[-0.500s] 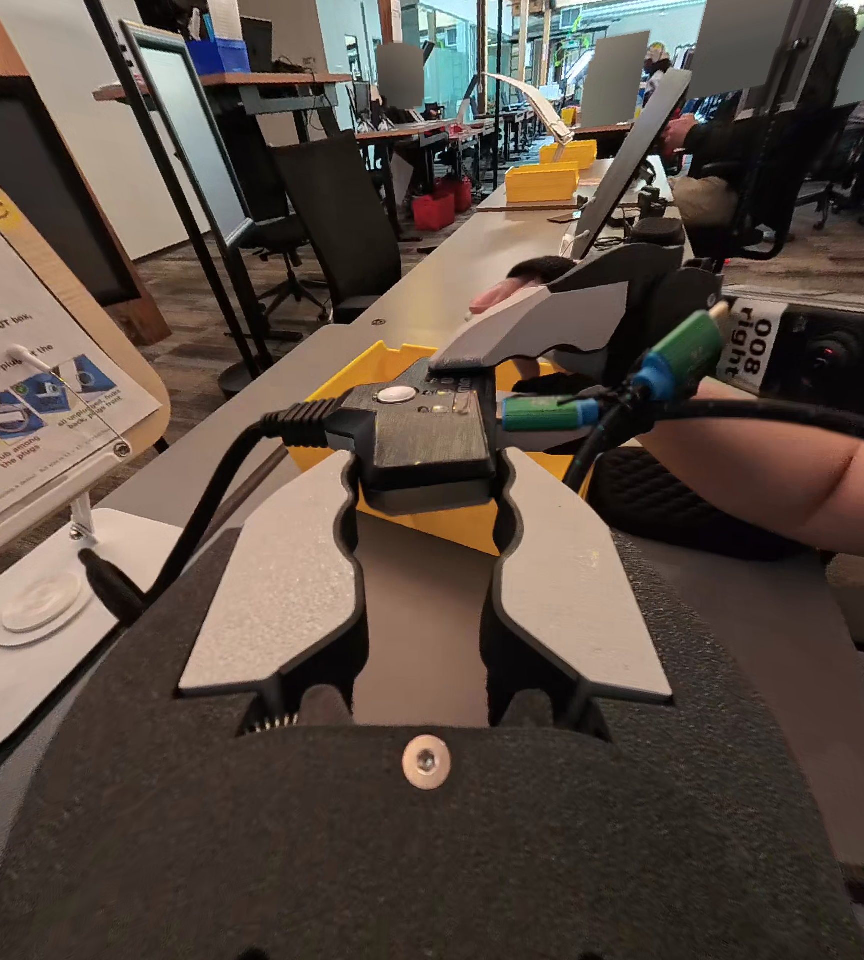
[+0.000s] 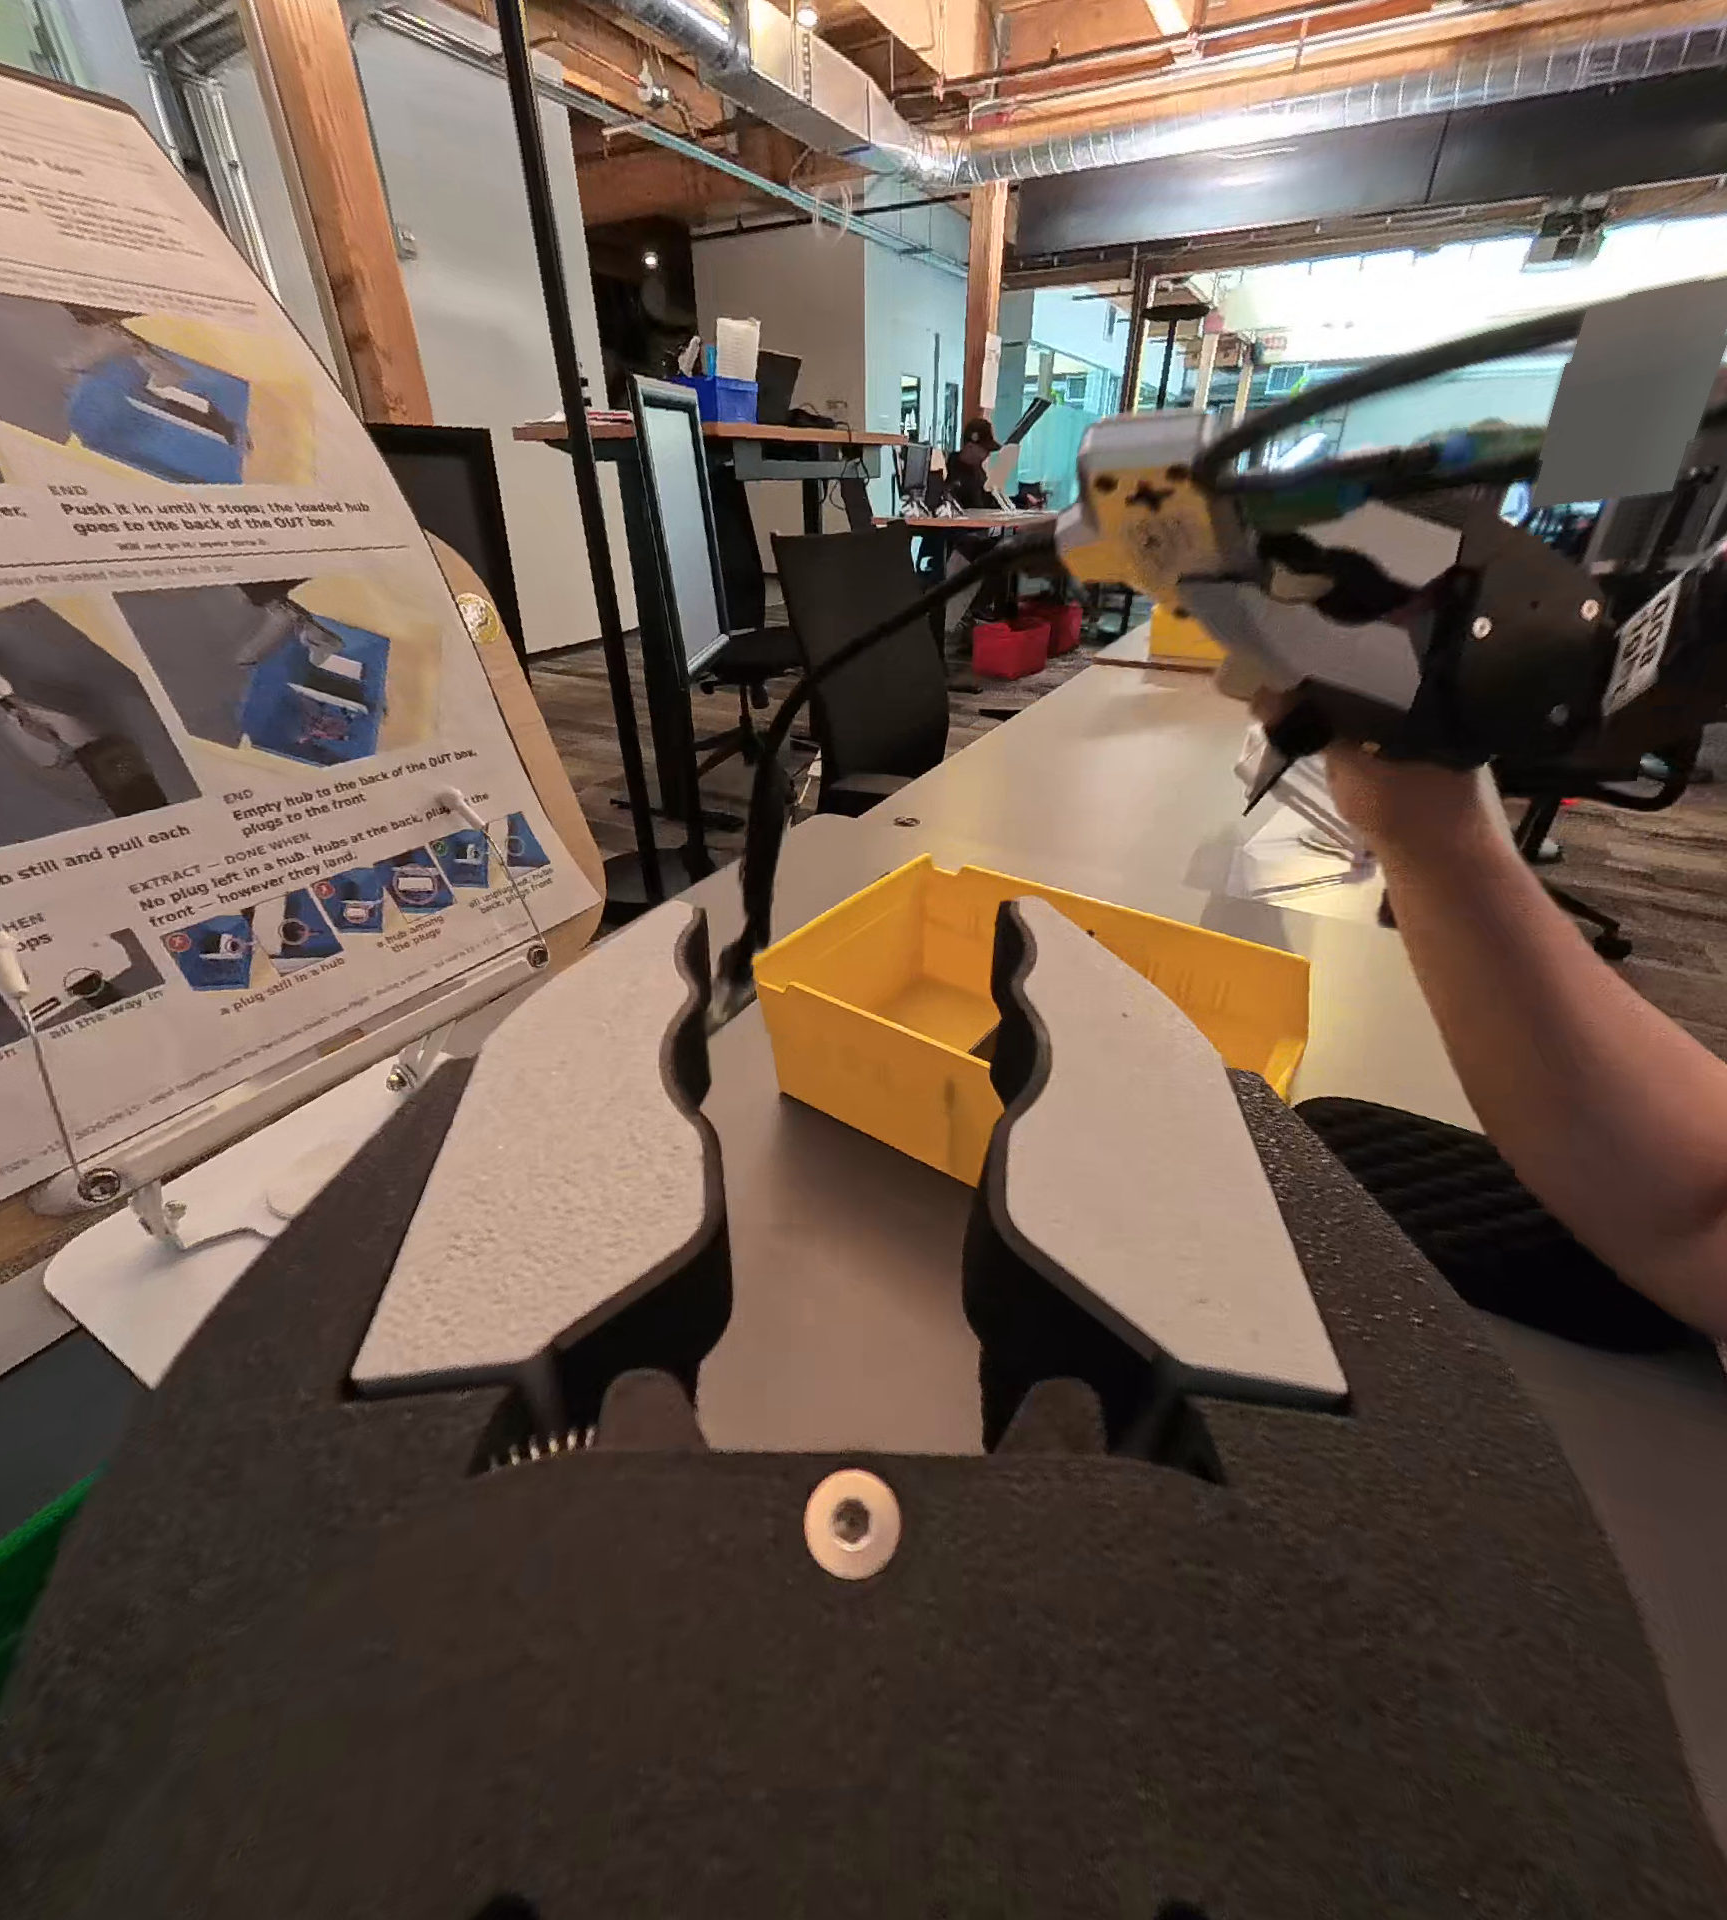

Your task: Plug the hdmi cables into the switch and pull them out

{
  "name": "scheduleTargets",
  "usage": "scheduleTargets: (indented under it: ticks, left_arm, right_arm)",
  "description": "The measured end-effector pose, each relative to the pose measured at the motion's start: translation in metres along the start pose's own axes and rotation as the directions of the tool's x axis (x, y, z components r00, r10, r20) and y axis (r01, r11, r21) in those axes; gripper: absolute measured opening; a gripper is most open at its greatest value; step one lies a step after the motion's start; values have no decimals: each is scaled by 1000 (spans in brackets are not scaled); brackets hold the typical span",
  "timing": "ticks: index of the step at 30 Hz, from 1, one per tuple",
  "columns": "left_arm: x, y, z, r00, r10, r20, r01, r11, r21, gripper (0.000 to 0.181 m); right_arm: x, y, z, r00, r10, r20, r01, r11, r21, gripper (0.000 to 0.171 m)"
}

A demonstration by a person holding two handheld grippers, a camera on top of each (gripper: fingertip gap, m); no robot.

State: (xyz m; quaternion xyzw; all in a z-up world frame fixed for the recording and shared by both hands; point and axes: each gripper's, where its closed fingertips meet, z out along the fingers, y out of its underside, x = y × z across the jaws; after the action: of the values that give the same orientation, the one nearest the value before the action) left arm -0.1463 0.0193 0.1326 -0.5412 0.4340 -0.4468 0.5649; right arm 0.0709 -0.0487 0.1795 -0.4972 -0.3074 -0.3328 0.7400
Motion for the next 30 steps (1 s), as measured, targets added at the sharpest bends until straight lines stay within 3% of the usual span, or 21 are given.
scheduleTargets:
  ticks: [6,11,23,30]
  left_arm:
    - [6,19,12,1000,-5,-19,3,996,-94,52]
    - [10,27,17,999,-11,-33,7,991,-133,52]
    - [14,34,21,999,-3,-44,-4,986,-166,53]
    - [15,44,25,999,-3,-50,-7,980,-201,53]
  right_arm:
    - [37,21,-18,999,27,-47,-35,982,-184,21]
    - [48,24,-27,997,48,-62,-62,970,-236,21]
    - [71,5,-45,986,100,-132,-122,979,-164,20]
    - [38,60,-17,968,250,17,-234,925,-298,21]
